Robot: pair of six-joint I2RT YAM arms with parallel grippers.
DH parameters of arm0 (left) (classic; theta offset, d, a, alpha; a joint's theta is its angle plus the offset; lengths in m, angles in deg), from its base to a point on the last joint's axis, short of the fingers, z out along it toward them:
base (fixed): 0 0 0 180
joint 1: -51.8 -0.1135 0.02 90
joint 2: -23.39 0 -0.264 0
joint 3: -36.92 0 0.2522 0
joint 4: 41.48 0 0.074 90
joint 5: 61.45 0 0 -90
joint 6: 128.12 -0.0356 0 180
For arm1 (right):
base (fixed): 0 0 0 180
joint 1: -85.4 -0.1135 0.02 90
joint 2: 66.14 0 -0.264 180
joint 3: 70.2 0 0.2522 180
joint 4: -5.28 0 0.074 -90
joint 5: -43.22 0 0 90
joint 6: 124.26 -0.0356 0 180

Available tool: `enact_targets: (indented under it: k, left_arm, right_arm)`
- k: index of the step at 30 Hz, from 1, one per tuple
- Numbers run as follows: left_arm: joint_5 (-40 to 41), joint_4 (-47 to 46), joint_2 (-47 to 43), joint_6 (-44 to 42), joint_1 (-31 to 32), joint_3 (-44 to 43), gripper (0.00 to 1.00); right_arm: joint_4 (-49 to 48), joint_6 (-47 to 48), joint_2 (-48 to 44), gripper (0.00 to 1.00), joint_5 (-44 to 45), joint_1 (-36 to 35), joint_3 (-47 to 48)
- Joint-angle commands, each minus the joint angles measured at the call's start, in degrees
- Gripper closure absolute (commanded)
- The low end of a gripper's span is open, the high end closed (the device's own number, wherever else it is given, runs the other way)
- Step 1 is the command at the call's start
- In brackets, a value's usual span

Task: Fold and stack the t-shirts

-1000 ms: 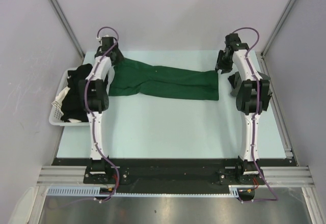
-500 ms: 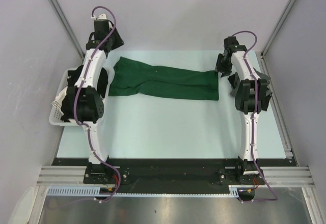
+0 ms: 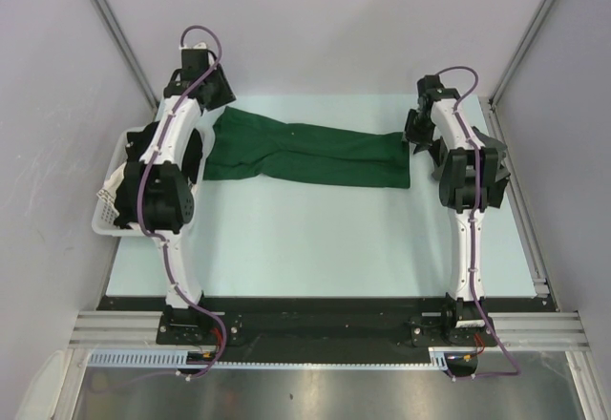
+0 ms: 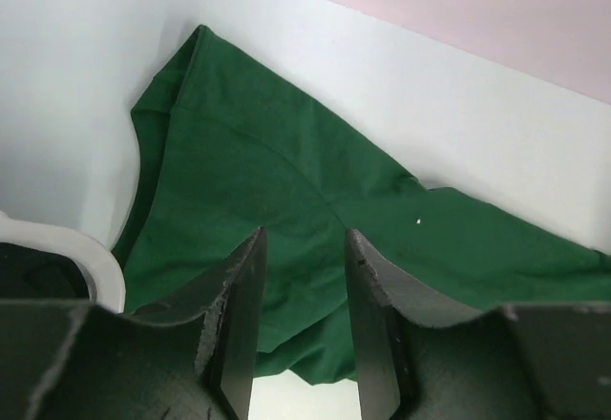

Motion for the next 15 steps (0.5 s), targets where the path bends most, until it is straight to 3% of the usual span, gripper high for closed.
enact_targets:
  k: [1,15]
  left_arm:
    - [-1.1,-0.5,-6.6,-0.5,0.4,0.2,0.57]
    - [-2.0,-0.2,-17.8,0.2,1.1,9.7,0.59]
  right_arm:
    - [1.5,-1.3,1.1,0.58,0.8,0.3,-0.4]
    - [5.0,-0.9,2.3,0.7,0.6,0.4,-2.6]
